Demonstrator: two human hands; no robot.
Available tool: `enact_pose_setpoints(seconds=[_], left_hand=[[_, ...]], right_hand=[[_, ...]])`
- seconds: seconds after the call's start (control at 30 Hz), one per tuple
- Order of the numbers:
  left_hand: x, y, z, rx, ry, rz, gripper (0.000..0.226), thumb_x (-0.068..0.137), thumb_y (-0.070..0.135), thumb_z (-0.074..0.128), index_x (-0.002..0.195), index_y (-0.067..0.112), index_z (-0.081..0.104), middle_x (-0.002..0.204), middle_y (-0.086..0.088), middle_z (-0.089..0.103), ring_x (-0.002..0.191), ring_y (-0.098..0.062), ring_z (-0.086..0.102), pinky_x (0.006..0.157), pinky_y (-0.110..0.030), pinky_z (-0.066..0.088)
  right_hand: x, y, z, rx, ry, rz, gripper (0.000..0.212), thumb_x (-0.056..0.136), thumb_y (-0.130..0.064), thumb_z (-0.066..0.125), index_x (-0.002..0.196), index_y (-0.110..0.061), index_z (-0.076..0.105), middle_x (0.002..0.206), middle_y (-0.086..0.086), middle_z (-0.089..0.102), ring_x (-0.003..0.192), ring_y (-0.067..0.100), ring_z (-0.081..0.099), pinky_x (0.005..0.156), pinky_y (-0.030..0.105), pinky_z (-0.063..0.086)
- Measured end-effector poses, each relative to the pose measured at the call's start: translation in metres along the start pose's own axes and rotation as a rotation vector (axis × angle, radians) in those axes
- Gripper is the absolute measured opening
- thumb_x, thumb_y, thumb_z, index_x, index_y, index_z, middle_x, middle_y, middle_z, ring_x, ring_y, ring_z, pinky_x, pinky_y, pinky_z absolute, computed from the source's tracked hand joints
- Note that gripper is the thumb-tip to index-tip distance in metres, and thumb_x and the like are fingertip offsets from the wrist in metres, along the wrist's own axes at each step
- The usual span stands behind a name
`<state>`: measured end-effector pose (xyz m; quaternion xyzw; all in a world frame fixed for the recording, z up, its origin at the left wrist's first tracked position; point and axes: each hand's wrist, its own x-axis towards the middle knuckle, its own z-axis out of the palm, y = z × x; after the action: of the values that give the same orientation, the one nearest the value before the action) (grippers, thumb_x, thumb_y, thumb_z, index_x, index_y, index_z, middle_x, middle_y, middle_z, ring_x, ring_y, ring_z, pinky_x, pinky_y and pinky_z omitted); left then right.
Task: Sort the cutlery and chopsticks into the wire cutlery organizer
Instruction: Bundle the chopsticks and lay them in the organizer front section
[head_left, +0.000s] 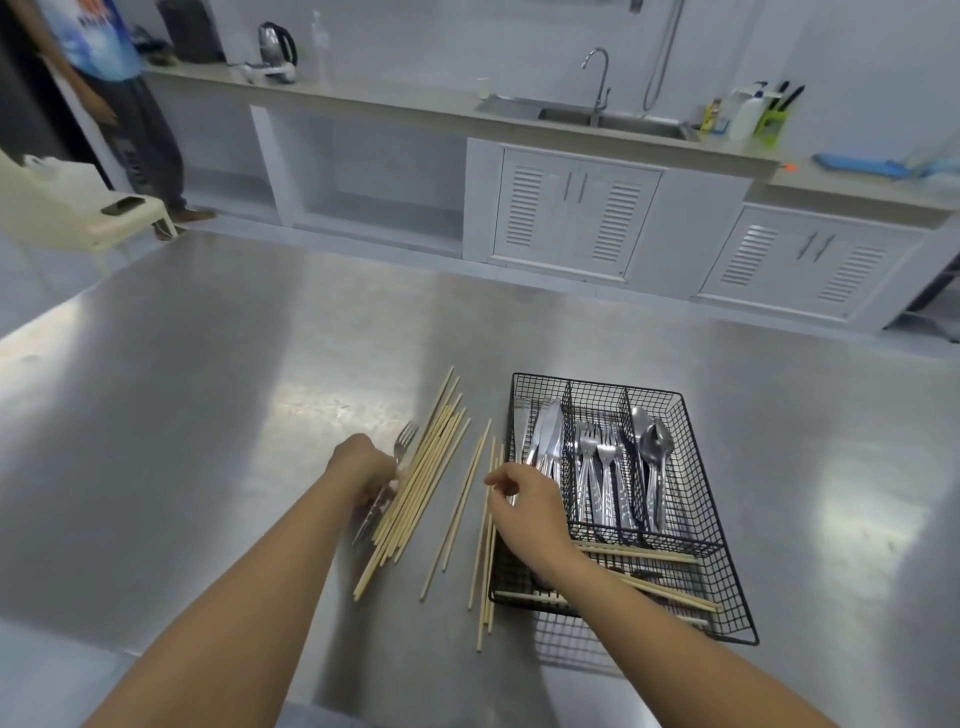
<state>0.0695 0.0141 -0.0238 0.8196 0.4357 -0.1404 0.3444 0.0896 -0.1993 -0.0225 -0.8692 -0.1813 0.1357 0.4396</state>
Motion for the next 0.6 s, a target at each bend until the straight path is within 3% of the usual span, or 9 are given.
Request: enact_pose_setpoints(seconds=[0.13, 0.27, 0.37, 0.47, 0.6], left_hand=[[-0.009, 0.030, -0.011, -0.045, 0.036, 0.105, 0.026, 0.085, 0.018, 0.064, 0.099, -0.004, 0.066, 0.092, -0.017, 0.072, 0.083, -0.028, 0.072, 0.076, -0.036, 0.059], [-0.040, 0.069, -0.001, -0.489, -0.250, 0.270, 0.025, 0.085, 0.015, 0.066, 0.105, 0.000, 0.066, 0.088, -0.008, 0.066, 0.071, -0.018, 0.058, 0.064, -0.029, 0.047], [-0.052, 0.088, 0.019, -0.584, -0.393, 0.326, 0.014, 0.085, 0.016, 0.067, 0.097, 0.009, 0.067, 0.082, -0.002, 0.063, 0.064, -0.013, 0.048, 0.060, -0.025, 0.038], [-0.055, 0.101, 0.036, -0.573, -0.379, 0.360, 0.008, 0.083, 0.020, 0.070, 0.089, 0.015, 0.068, 0.083, -0.001, 0.066, 0.061, -0.011, 0.046, 0.055, -0.023, 0.036], [-0.049, 0.104, 0.041, -0.450, -0.260, 0.400, 0.025, 0.085, 0.038, 0.065, 0.095, 0.014, 0.067, 0.094, -0.002, 0.067, 0.071, -0.014, 0.052, 0.059, -0.024, 0.042]], right_hand=[[0.002, 0.001, -0.004, 0.100, 0.018, 0.050, 0.016, 0.087, -0.013, 0.057, 0.097, -0.014, 0.070, 0.086, -0.006, 0.063, 0.079, 0.003, 0.057, 0.064, 0.010, 0.042], [0.009, -0.003, -0.009, 0.303, -0.041, 0.098, 0.026, 0.087, -0.033, 0.065, 0.097, -0.010, 0.072, 0.081, -0.005, 0.070, 0.075, 0.006, 0.064, 0.066, 0.013, 0.046], [0.013, -0.008, -0.020, 0.538, -0.109, 0.181, 0.025, 0.093, -0.025, 0.057, 0.096, -0.002, 0.067, 0.075, 0.003, 0.071, 0.060, 0.015, 0.062, 0.060, 0.026, 0.048], [0.014, -0.001, -0.040, 0.615, -0.036, 0.296, 0.020, 0.096, -0.017, 0.051, 0.095, -0.005, 0.067, 0.064, 0.004, 0.066, 0.047, 0.014, 0.054, 0.050, 0.025, 0.045], [0.022, 0.028, -0.078, 0.485, 0.087, 0.457, 0.022, 0.097, -0.018, 0.047, 0.100, -0.005, 0.064, 0.061, 0.003, 0.055, 0.041, 0.011, 0.041, 0.036, 0.018, 0.034]])
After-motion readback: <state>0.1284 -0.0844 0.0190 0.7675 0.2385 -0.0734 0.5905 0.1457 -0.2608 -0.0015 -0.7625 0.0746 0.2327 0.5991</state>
